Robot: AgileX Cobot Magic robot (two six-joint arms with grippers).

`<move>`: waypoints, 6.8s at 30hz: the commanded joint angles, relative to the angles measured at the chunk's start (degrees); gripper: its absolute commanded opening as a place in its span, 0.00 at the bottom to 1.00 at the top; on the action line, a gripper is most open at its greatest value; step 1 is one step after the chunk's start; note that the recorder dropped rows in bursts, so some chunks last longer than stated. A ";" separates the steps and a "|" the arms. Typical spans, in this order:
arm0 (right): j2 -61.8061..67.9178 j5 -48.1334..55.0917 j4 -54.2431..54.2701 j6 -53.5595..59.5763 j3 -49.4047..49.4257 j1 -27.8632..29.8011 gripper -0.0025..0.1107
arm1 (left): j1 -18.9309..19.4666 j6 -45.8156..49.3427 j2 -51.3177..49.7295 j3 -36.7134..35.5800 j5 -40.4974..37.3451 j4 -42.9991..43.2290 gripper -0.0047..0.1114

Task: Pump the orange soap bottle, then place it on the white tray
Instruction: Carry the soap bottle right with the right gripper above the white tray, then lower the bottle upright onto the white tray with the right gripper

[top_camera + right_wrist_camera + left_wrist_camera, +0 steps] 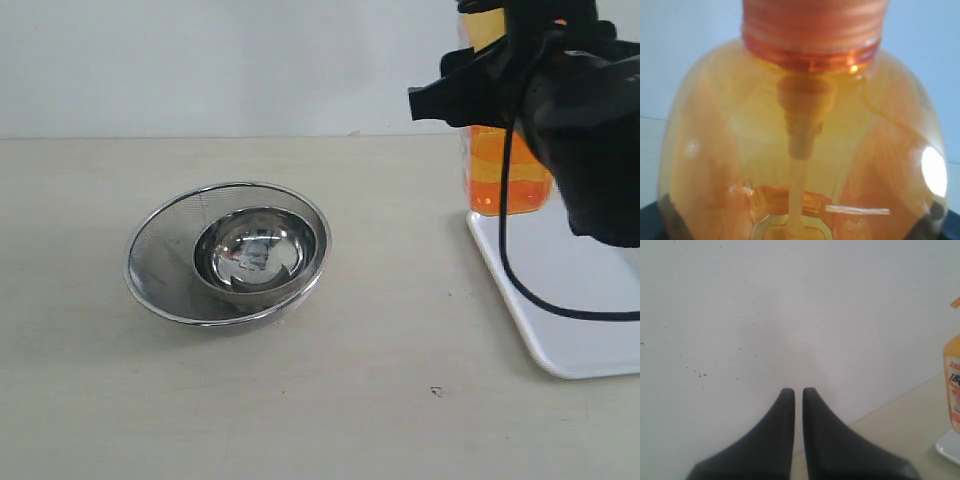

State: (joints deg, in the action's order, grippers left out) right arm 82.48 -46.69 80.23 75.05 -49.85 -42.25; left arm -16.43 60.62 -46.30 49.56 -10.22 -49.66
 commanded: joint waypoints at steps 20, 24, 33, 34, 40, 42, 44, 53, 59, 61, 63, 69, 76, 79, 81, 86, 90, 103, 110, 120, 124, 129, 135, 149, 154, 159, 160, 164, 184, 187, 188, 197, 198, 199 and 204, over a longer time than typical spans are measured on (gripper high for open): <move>-5.99 0.98 -3.65 3.62 2.43 3.48 0.02 | -0.19 -0.50 0.26 -0.17 -0.25 -0.36 0.08; -5.99 8.21 -3.95 3.62 2.43 7.43 0.02 | -0.19 -0.50 0.26 -0.17 -0.25 -0.36 0.08; -5.99 25.21 -8.82 6.24 2.43 18.18 0.02 | -0.19 -0.50 0.26 -0.17 -0.25 -0.36 0.08; -5.99 27.63 -8.95 5.33 2.43 20.00 0.02 | -0.19 -0.50 0.26 -0.17 -0.25 -0.36 0.08; -6.24 33.51 -11.43 2.19 2.43 26.26 0.02 | -0.19 -0.50 0.26 -0.17 -0.25 -0.36 0.08; -6.50 36.80 -13.73 -0.30 2.43 27.35 0.02 | -0.19 -0.50 0.26 -0.17 -0.25 -0.36 0.08; -6.54 37.04 -16.06 -3.40 2.43 27.80 0.02 | -0.19 -0.50 0.26 -0.17 -0.25 -0.36 0.08; -6.54 36.51 -21.77 -9.22 2.43 27.94 0.02 | -0.19 -0.50 0.26 -0.17 -0.49 -0.36 0.08; -6.40 35.62 -21.77 -9.22 2.54 27.94 0.02 | -0.19 -0.50 0.26 -0.17 -0.49 -0.36 0.08; -5.95 36.30 -21.77 -9.22 2.47 27.94 0.02 | -0.19 -0.50 0.26 -0.17 -0.49 -0.36 0.08; -5.52 36.62 -21.77 -9.22 2.56 27.94 0.02 | -0.19 -0.50 0.26 -0.17 -0.61 -0.46 0.08; -5.07 33.19 -21.89 -10.03 5.77 27.94 0.02 | -0.19 -0.50 0.26 -0.17 -0.73 -0.59 0.08; -2.80 32.64 -26.04 -13.04 7.18 27.94 0.02 | -0.19 -0.50 0.26 -0.17 -0.73 -0.59 0.08; -1.01 32.38 -32.42 -17.37 7.18 27.94 0.02 | -0.19 -0.50 0.26 -0.17 -0.86 -0.59 0.08; 0.05 32.00 -36.44 -21.94 7.18 27.94 0.02 | -0.19 -0.50 0.26 -0.17 -0.86 -0.59 0.08; 2.41 30.25 -48.33 -32.57 7.18 27.94 0.02 | -0.19 -0.50 0.26 -0.17 -0.72 -0.59 0.08; 4.56 29.83 -52.78 -37.74 7.18 27.94 0.02 | -0.19 -0.50 0.26 -0.17 -0.72 -0.59 0.08; 5.63 26.83 -54.30 -37.74 7.18 27.94 0.02 | -0.19 -0.50 0.26 -0.17 -0.72 -0.59 0.08; 6.70 24.88 -55.47 -37.74 7.18 27.94 0.02 | -0.19 -0.50 0.26 -0.17 -0.72 -0.59 0.08; 8.56 23.84 -55.56 -38.91 7.18 27.94 0.02 | -0.19 -0.50 0.26 -0.17 -0.72 -0.59 0.08; 9.68 24.16 -55.71 -39.88 7.18 27.94 0.02 | -0.19 -0.50 0.26 -0.17 -0.72 -0.59 0.08; 10.86 24.99 -56.60 -40.45 7.18 27.14 0.02 | -0.19 -0.50 0.26 -0.17 -0.72 -0.59 0.08; 10.86 23.79 -56.69 -40.73 7.18 24.87 0.02 | -0.19 -0.50 0.26 -0.17 -0.61 -0.59 0.08; 10.86 23.00 -56.92 -42.20 7.18 21.61 0.02 | -0.19 -0.50 0.26 -0.17 -0.61 -0.59 0.08; 10.86 21.00 -56.81 -42.63 7.18 20.62 0.02 | -0.19 -0.50 0.26 -0.17 -0.61 -0.59 0.08; 10.86 21.61 -56.81 -43.85 7.18 20.41 0.02 | -0.19 -0.50 0.26 -0.17 -0.61 -0.59 0.08; 10.86 21.61 -56.81 -44.50 7.18 20.41 0.02 | -0.19 -0.50 0.26 -0.17 -0.61 -0.59 0.08; 10.86 21.83 -56.81 -45.64 7.18 20.41 0.02 | -0.19 -0.50 0.26 -0.17 -0.72 -0.59 0.08; 10.86 21.59 -57.04 -46.37 7.18 18.30 0.02 | -0.19 -0.50 0.26 -0.17 -1.06 -0.59 0.08; 10.86 22.12 -57.04 -46.92 7.18 18.30 0.02 | -0.19 -0.50 0.26 -0.17 -1.15 -0.59 0.08; 10.86 22.12 -57.04 -47.42 7.18 18.30 0.02 | -0.19 -0.50 0.26 -0.17 -1.15 -0.59 0.08; 12.19 21.58 -57.97 -48.35 7.08 15.91 0.02 | -0.19 -0.50 0.26 -0.17 -1.44 -0.59 0.08; 12.79 21.58 -57.97 -48.96 7.08 15.91 0.02 | -0.19 -0.50 0.26 -0.17 -1.56 -0.59 0.08; 13.16 21.41 -57.97 -49.50 7.08 15.91 0.02 | -0.19 -0.50 0.45 -0.17 -1.83 -0.59 0.08; 13.66 20.79 -58.12 -49.73 7.08 14.27 0.02 | -0.19 -0.50 0.82 -0.17 -1.71 -0.59 0.08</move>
State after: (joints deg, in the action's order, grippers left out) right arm 95.89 -25.60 22.91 25.54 -42.55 -26.90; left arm -16.43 60.62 -46.17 49.56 -11.80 -49.89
